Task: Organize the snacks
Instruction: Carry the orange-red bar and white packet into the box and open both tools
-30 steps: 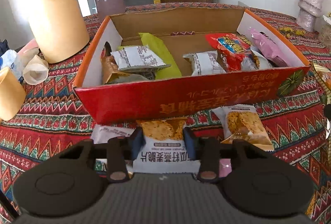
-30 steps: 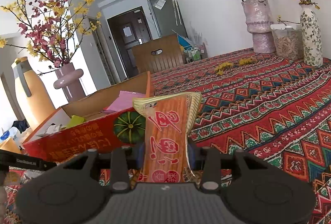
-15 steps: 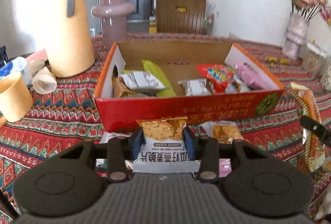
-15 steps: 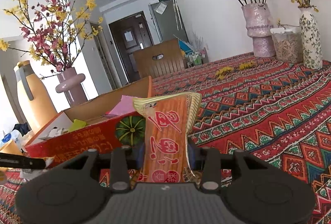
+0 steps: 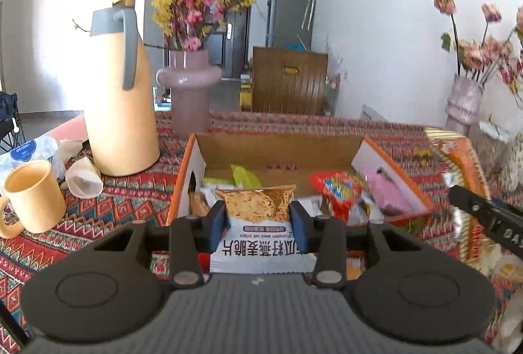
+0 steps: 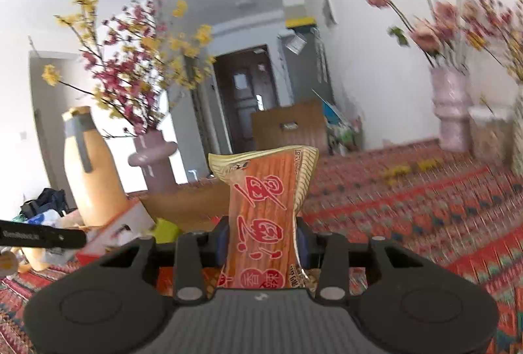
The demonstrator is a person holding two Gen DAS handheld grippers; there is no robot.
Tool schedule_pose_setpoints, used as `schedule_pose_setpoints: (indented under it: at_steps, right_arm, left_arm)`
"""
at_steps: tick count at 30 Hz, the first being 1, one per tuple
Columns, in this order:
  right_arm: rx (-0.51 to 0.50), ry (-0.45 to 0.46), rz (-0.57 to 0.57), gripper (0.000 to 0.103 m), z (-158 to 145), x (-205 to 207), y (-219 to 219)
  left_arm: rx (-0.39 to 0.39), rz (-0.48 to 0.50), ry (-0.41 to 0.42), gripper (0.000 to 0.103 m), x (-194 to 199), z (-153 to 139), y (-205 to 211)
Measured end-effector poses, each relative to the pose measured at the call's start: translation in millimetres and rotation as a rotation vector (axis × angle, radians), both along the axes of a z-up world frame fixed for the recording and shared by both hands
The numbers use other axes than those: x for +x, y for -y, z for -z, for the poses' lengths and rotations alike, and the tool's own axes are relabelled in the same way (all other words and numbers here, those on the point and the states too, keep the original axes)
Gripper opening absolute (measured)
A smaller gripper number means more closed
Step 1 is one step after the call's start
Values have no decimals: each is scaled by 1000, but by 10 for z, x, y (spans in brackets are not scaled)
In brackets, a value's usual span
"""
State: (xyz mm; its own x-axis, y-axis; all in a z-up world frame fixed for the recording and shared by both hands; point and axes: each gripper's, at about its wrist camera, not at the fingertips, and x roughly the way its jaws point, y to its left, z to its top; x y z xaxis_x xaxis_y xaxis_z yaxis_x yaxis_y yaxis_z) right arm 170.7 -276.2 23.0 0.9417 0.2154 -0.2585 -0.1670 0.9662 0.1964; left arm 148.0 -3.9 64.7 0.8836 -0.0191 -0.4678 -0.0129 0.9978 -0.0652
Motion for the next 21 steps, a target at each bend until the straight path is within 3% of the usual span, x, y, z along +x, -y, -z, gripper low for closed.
schedule_pose_setpoints:
  at_steps: [11,21]
  right_arm:
    - [2,-11,-67,39,-194,662,-388]
    - [-23,-55,-87,39,-124,1295,-617]
  left_arm:
    - [-26,-57,86,42,353,-94,-11]
    - [-28,-135,106,42,816,108,-37]
